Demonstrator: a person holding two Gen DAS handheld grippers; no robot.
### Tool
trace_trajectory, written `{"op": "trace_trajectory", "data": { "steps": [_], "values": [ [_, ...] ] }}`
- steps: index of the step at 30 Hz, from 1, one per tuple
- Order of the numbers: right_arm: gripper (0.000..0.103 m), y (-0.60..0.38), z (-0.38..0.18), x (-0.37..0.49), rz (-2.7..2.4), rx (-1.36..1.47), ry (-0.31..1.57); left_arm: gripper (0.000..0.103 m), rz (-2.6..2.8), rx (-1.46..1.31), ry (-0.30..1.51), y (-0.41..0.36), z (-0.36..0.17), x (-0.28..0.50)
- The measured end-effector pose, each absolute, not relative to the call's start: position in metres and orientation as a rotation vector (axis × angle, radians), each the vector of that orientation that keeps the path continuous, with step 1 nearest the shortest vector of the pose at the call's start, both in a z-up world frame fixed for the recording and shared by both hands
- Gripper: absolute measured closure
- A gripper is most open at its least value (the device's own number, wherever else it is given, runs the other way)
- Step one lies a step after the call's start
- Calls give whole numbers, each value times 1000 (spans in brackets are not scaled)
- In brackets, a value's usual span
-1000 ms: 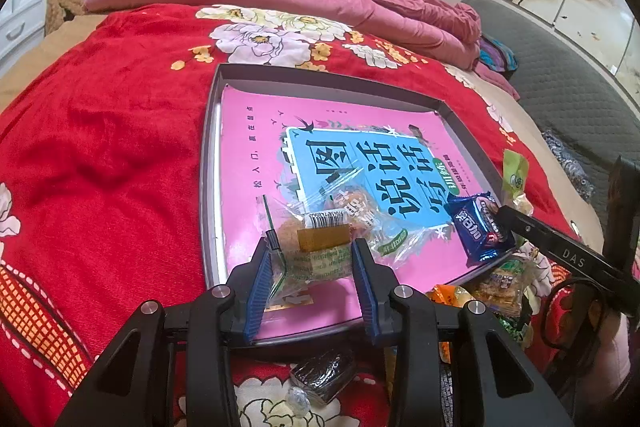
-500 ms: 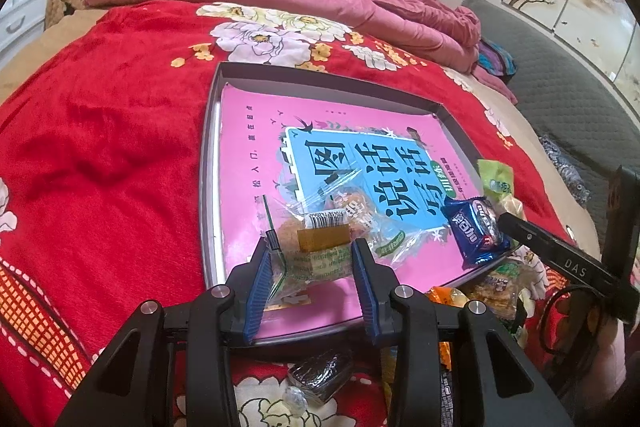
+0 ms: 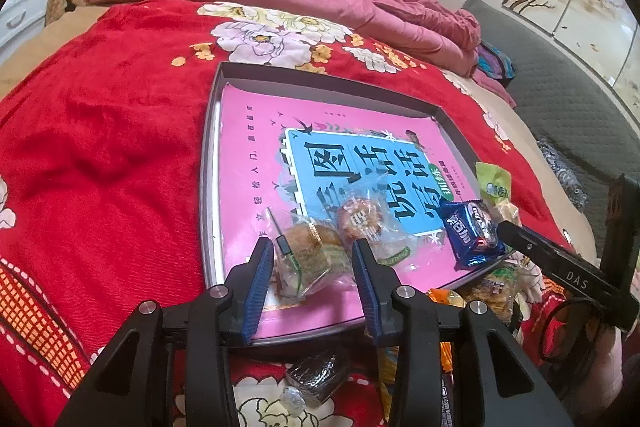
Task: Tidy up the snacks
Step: 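Lower both bags into the tray and open both tools, then withdraw both open tools from the tray back over the snack pile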
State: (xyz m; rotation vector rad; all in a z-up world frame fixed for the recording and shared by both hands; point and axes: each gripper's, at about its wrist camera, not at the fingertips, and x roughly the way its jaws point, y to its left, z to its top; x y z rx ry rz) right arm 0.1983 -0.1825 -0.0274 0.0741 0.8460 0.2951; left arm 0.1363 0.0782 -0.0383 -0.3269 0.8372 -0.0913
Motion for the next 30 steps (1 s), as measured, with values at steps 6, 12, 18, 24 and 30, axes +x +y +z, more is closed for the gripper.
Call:
{"op": "trace_trajectory", "data": {
  "steps": [6,12,18,24,30],
  "values": [
    [46,-174,-28,196,317,52,849,56,-95,-330,834,77,-37,135],
    [45,-173,-27,193,328,58,853,49,-103,-330,832,77,-35,135],
    [44,-173,-25,191,331,57,851,46,-113,-324,827,77,-33,134],
    [44,-176,-23,187,323,58,845,44,-112,-325,819,79,-31,133],
    [44,-179,-22,185,319,60,840,43,-116,-323,813,79,-29,132]
  ]
}}
